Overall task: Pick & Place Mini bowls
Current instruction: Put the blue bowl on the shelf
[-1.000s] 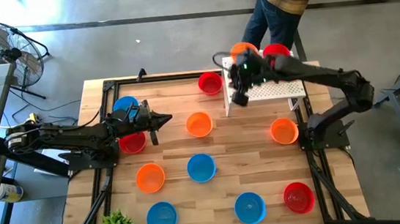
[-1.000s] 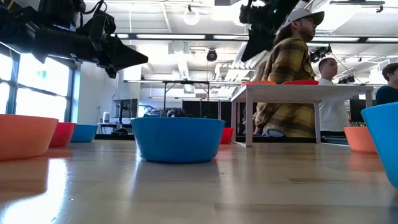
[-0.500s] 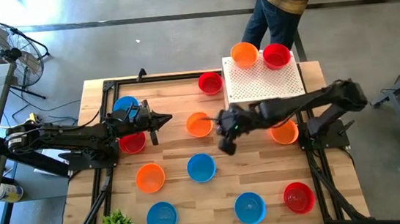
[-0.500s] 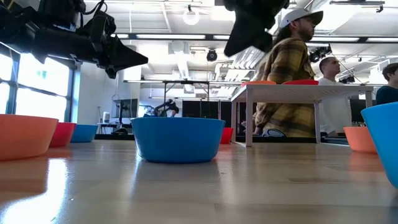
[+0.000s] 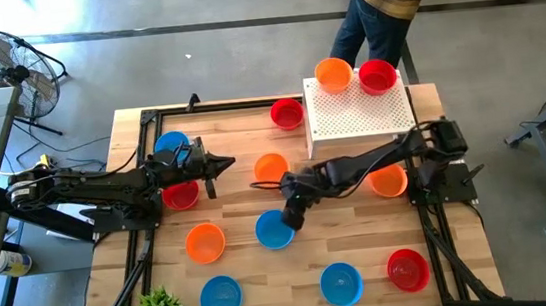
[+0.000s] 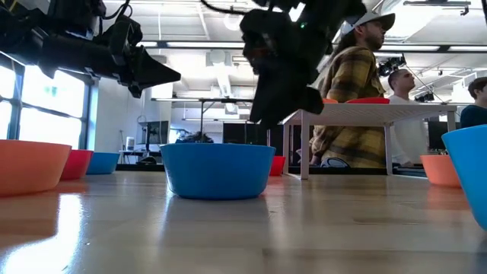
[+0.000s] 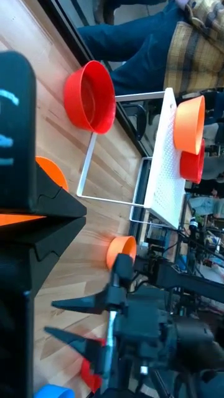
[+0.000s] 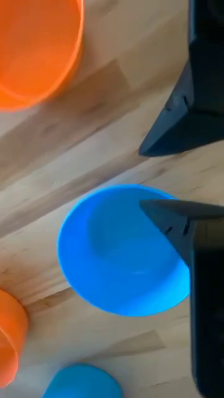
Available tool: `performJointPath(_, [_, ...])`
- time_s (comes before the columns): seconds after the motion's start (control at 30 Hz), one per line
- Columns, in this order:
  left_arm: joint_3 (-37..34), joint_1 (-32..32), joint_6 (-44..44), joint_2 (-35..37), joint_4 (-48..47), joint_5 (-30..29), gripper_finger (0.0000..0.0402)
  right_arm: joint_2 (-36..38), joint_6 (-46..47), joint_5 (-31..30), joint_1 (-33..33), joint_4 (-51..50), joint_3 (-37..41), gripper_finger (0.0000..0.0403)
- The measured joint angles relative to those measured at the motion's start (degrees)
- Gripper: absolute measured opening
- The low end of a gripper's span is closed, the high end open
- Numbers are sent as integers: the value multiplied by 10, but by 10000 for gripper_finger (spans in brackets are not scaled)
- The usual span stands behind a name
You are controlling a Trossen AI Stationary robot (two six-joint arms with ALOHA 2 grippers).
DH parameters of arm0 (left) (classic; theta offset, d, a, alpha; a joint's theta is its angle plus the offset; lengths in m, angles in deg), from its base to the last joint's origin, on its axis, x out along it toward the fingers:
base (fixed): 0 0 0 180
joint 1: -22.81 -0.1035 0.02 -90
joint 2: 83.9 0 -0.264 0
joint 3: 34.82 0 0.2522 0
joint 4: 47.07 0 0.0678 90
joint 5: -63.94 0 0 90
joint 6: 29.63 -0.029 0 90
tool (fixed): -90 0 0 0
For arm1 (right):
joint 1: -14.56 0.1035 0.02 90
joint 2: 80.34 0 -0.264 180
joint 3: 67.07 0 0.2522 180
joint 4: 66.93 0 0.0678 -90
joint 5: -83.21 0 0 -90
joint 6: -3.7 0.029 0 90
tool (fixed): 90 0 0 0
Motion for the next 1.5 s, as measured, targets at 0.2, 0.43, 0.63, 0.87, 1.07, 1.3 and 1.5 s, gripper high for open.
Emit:
performJointPath(0.2, [0, 0, 0, 0, 0, 0, 1, -42, 0, 12, 0, 19, 0, 140])
performJointPath(0.43, [0, 0, 0, 0, 0, 0, 1, -74, 0, 29, -2, 24, 0, 93])
performJointPath(0.63, [0, 0, 3, 0, -1, 0, 1, -68, -10, 28, -2, 17, 0, 8])
performJointPath(0.87, [0, 0, 4, 0, -3, 12, 1, -8, -16, -37, -9, -139, 0, 3])
performJointPath(1.07, [0, 0, 4, 0, -5, 14, 1, 63, 33, -94, -13, -216, 50, 3])
performJointPath(1.3, [0, 0, 4, 0, -5, 14, 1, 189, 178, -104, -7, -139, 231, 2])
performJointPath(1.5, [0, 0, 4, 0, -5, 14, 1, 277, 258, -129, -4, -122, 332, 2])
